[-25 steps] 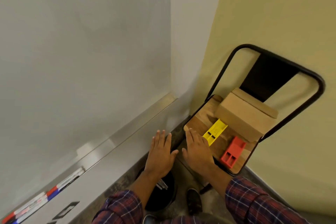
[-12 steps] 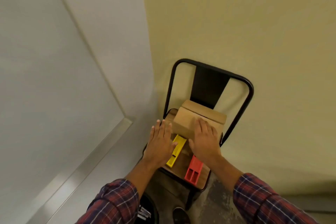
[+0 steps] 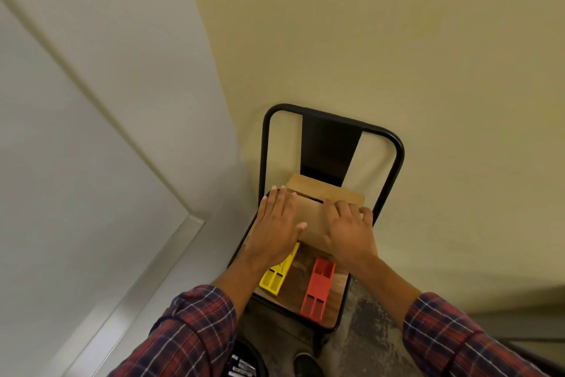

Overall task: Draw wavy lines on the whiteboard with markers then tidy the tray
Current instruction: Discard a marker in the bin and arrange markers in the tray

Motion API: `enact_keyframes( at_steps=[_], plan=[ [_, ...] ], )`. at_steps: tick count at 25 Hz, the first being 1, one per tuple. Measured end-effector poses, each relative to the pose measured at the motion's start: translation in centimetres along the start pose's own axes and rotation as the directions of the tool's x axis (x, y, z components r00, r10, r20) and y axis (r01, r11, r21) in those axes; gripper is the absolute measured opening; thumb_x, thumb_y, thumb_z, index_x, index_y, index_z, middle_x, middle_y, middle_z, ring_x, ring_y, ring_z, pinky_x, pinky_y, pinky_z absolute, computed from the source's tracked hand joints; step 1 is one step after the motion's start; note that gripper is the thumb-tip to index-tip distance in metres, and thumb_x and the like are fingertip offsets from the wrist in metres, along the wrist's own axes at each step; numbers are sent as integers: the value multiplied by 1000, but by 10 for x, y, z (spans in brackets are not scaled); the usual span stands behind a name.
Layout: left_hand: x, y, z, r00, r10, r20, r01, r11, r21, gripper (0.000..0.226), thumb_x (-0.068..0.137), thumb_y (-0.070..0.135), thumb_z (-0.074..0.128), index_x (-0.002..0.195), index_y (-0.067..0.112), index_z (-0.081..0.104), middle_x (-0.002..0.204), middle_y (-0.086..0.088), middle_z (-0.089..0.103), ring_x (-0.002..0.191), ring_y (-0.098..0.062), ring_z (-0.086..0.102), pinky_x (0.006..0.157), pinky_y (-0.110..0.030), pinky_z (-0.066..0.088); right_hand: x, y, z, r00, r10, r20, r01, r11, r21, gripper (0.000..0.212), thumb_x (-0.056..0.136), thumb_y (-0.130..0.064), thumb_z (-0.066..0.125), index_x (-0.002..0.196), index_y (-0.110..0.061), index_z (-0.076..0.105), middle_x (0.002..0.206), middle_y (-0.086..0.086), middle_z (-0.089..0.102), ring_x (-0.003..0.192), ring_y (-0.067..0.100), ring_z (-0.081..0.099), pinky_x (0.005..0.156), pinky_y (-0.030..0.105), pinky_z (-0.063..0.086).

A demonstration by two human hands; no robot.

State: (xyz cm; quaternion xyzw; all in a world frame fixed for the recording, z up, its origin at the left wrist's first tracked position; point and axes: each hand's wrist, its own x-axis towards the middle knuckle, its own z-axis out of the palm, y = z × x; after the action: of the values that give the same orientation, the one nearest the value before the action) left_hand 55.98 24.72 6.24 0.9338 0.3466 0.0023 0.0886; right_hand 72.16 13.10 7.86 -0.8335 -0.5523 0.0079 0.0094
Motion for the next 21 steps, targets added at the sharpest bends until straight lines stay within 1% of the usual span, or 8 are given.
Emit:
enact_keyframes(
  at_steps=[3,5,6,8,11,14,18,21],
  plan=[
    [9,6,-13,999,32,-9,-33,999,-32,80,107,63,9,168,13,1,177,-15,-4,163,-28,-14,129,-43,-12,-12,-4,-3,996,-25,-85,31,997,71,60,88,-36,67,144,-17,52,126,5,64,116,27,60,101,50,40],
    [15,10,-21,999,44,-14,-44,998,-49,78,107,61,8,169,13,4,177,-12,0,164,-26,-10,131,-43,-9,-25,-9,-5,991,-43,-127,60,989,137,54,91,-41,64,139,-18,58,122,2,67,114,24,63,100,48,42],
    [20,11,-24,999,39,-6,-40,998,-52,75,109,58,13,168,12,8,177,-12,4,164,-27,-6,133,-44,-5,-31,-13,-6,989,-59,-133,81,983,163,49,94,-45,60,136,-20,61,120,-1,69,113,22,63,101,47,42],
    [29,12,-26,999,8,41,-5,998,-65,67,113,48,30,166,9,18,175,-15,18,164,-31,8,134,-47,8,-43,-20,-6,991,-108,-82,123,972,202,45,100,-56,46,128,-25,64,119,-6,69,113,17,62,104,43,40],
    [36,16,-20,991,-34,130,40,998,-44,63,110,40,48,159,4,32,165,-18,38,157,-33,30,130,-47,26,-53,-21,-1,974,-203,103,170,949,266,58,103,-65,26,124,-28,65,131,-7,64,123,16,55,110,40,32],
    [32,24,-7,983,-32,182,31,1000,7,60,109,38,52,155,2,38,159,-19,44,148,-34,42,122,-44,36,-50,-14,5,949,-264,171,200,925,322,61,104,-62,23,132,-25,62,143,-6,56,134,17,46,115,41,27],
    [28,27,7,986,-44,162,29,996,89,65,110,39,49,161,2,30,168,-22,29,159,-37,23,129,-48,26,-25,-3,7,963,-234,134,175,921,349,39,108,-38,33,139,-28,56,150,-7,51,139,18,44,113,42,31],
    [34,28,11,980,-96,176,87,995,57,66,109,34,52,161,1,28,169,-23,27,160,-39,20,130,-51,24,-3,7,3,931,-308,195,261,937,234,48,104,-34,41,151,-27,45,161,-6,40,150,21,33,119,47,23]
  ],
)
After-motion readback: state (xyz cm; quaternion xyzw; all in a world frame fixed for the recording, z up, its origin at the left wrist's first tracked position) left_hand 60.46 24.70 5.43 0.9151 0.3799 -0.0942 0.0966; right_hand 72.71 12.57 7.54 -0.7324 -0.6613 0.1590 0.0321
